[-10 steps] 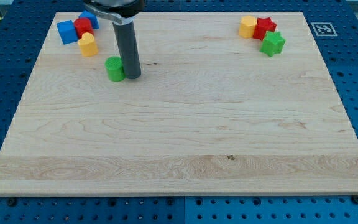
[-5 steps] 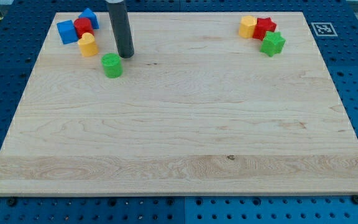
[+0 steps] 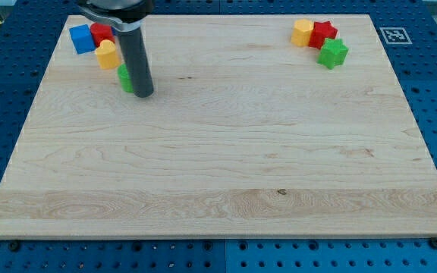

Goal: Move the green circle closer to the yellow heart

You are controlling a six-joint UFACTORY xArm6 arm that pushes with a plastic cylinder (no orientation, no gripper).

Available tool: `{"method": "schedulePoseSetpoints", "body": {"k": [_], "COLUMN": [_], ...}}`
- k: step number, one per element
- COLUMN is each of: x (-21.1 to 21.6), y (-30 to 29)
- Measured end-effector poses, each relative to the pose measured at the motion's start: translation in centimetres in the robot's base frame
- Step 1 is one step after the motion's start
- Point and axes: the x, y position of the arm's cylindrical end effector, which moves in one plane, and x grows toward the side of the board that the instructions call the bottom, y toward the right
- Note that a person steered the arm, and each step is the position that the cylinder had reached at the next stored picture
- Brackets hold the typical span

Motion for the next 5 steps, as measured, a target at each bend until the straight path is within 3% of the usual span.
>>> {"method": "schedulePoseSetpoints", "body": {"k": [5], "x": [-7.0], "y": [-7.1]}}
